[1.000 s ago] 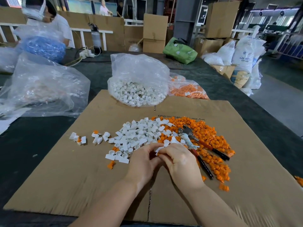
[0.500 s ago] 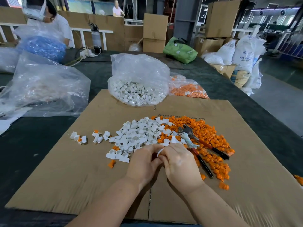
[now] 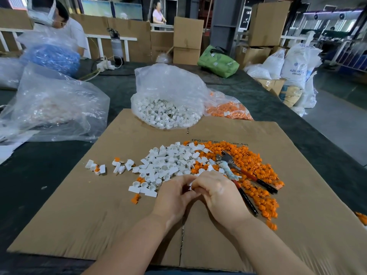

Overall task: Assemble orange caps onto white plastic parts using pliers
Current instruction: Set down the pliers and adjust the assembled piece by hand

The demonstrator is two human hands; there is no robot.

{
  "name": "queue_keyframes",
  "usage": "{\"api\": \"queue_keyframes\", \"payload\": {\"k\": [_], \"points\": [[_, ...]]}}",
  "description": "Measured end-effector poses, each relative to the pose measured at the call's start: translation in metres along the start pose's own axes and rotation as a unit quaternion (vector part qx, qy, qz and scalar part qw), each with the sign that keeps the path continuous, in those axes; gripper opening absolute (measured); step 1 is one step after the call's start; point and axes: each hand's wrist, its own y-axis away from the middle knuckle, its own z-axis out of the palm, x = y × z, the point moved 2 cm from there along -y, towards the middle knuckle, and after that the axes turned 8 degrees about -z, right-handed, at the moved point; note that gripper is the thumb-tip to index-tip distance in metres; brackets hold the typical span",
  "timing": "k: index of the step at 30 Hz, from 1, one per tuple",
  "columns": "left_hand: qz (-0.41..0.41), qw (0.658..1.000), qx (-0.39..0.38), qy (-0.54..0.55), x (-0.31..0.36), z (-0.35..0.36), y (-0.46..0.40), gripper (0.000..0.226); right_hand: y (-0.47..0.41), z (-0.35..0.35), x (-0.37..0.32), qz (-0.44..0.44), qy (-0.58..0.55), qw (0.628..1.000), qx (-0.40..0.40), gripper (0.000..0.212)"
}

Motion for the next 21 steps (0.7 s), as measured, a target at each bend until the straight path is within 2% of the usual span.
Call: {"api": "queue_keyframes", "payload": {"k": [2, 5, 8, 11, 14, 17, 21], "points": [[-0.006, 0.999, 0.024, 0.024, -0.001, -0.003, 0.001, 0.031, 0.000, -0.002, 0.000, 0.013, -0.004, 1.000, 0.021, 0.014], [-0.019, 0.996, 0.076, 0.044, -0.003, -0.019, 0.000, 0.024, 0.000, -0.005, 0.002, 0.058, -0.010, 0.996, 0.065, 0.021], [-0.040, 0.984, 0.162, 0.064, -0.013, -0.051, -0.009, 0.026, -0.002, -0.003, 0.001, 0.072, -0.010, 0.996, 0.055, 0.016], [-0.082, 0.971, 0.220, -0.036, -0.035, -0.086, -0.022, 0.015, -0.002, 0.000, 0.000, 0.077, -0.012, 0.996, 0.043, 0.015], [-0.126, 0.949, 0.249, -0.144, -0.062, -0.107, -0.027, 0.013, -0.003, 0.003, -0.002, 0.085, -0.016, 0.996, 0.034, 0.015], [-0.149, 0.931, 0.268, -0.196, -0.076, -0.110, -0.024, 0.017, -0.004, 0.006, -0.002, 0.090, -0.016, 0.996, 0.024, 0.014], [-0.153, 0.928, 0.250, -0.231, -0.080, -0.106, -0.020, 0.028, -0.006, 0.009, 0.000, 0.098, -0.010, 0.995, 0.008, 0.015]]}}
